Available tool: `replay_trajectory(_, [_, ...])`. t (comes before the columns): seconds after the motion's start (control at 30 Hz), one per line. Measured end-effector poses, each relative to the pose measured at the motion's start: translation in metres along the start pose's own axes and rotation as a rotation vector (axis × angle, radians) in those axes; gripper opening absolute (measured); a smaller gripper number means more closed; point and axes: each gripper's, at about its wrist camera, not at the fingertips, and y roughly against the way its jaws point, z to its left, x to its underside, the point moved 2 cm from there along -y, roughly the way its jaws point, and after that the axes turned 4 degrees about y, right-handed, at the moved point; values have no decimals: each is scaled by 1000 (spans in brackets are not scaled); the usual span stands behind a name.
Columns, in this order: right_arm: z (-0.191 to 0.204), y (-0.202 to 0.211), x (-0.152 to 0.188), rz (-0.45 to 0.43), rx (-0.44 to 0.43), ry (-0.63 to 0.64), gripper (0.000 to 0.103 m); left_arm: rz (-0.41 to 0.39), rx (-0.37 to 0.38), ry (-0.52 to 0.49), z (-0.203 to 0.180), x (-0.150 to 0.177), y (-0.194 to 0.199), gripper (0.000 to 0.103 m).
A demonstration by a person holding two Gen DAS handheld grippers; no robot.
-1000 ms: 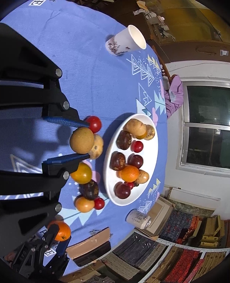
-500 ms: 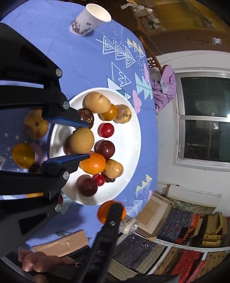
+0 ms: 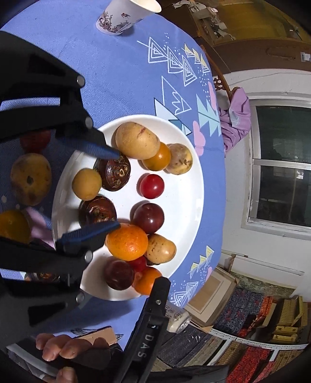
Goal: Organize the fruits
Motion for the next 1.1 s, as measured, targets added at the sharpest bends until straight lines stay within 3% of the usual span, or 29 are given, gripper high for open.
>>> replay_trajectory(0.2, [13, 28, -2, -47, -34, 13, 63, -32, 21, 35, 8, -7, 15, 59])
replay_trajectory(0.27, [21, 44, 2, -61, -53, 36, 70, -50, 15, 55, 14, -11, 27, 59])
replay_trajectory(0.37, [35, 73, 18, -92, -63, 97, 79, -70, -9, 95, 29, -11, 47, 69])
replay_trajectory(0.4, [38, 82, 25, -105, -61, 110, 82, -75, -16, 111, 33, -8, 53, 74])
replay_trajectory(0.57, [35, 109, 60, -114, -62, 114, 83, -65, -97, 85, 52, 31, 72, 78])
replay_trajectory(0.67, [26, 116, 81, -106, -43, 109, 84, -49, -173, 83, 64, 55, 75, 78])
replay_trajectory(0.87, [12, 122, 97, -90, -38, 74, 84, -60, -226, 84, 73, 73, 74, 80])
replay_trajectory(1.0, [4, 121, 96, -81, -53, 44, 85, -54, -232, 63, 70, 73, 66, 81])
replay_trajectory(1.1, [2, 117, 96, -57, -73, 15, 85, -53, -215, 58, 66, 69, 59, 87])
